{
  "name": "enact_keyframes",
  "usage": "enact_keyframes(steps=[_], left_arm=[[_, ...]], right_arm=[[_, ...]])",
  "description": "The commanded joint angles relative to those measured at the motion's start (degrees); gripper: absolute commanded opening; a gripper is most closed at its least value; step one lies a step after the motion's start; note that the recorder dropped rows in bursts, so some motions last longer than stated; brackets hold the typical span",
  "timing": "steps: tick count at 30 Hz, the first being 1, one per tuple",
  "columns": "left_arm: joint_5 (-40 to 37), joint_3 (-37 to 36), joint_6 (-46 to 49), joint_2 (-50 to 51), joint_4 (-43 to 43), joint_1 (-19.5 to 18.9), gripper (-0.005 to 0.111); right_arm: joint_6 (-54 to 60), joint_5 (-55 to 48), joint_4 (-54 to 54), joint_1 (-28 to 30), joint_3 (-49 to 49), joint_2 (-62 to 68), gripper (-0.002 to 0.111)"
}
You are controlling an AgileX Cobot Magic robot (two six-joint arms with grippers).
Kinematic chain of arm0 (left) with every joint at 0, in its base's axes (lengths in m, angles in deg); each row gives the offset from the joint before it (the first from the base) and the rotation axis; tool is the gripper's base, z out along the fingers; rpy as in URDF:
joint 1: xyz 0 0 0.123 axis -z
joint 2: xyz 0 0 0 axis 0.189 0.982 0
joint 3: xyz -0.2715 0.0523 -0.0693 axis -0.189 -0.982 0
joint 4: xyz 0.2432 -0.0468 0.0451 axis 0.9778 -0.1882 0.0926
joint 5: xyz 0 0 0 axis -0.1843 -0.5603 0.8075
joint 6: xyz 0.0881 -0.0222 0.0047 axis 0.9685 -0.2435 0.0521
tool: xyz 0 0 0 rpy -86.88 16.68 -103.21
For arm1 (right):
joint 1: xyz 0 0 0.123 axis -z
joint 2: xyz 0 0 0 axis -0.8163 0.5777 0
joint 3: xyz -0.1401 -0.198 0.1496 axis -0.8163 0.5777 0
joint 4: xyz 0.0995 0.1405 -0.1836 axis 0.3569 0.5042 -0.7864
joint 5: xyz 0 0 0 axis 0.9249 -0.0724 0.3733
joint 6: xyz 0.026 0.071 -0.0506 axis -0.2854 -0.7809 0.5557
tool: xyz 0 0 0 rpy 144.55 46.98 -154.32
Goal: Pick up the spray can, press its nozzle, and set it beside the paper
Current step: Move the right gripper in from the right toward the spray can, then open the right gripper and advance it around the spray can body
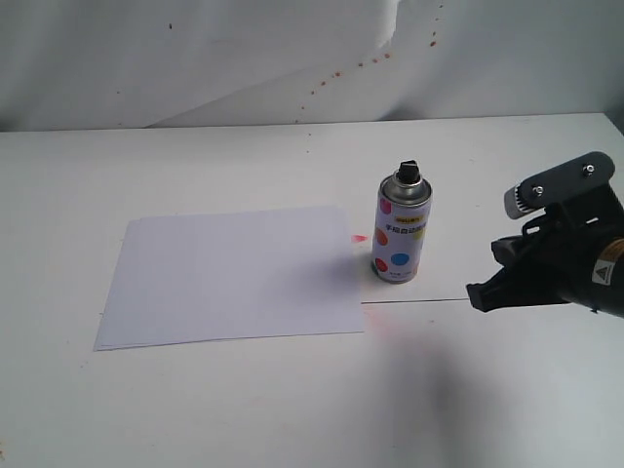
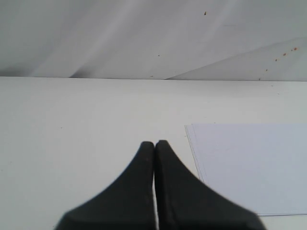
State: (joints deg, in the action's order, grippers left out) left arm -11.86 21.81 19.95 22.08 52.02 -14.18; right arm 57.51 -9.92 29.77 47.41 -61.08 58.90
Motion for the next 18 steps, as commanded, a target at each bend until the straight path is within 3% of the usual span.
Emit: enact_keyframes(steps=[1,6,8,18], left_arm=[[0.6,-0.28,-0.14,-0.23,-0.03,-0.1,0.0],[0.6,-0.28,-0.14,-0.23,-0.03,-0.1,0.0],[0.6,-0.28,-0.02,-0.23,-0.03,-0.1,0.0],[0.6,-0.28,-0.02,-0.23,-0.03,-0.1,0.0]], right_arm=[[-0.26,1.46,-0.8,-0.15,0.3,0.16,0.022],[-1.56,1.91,-0.8,-0.15,0.3,0.16,0.077],[-1.76,2.24,-0.8,-0.15,0.3,0.16,0.088],[-1.76,2.24,-0.8,-0.15,0.3,0.16,0.093]])
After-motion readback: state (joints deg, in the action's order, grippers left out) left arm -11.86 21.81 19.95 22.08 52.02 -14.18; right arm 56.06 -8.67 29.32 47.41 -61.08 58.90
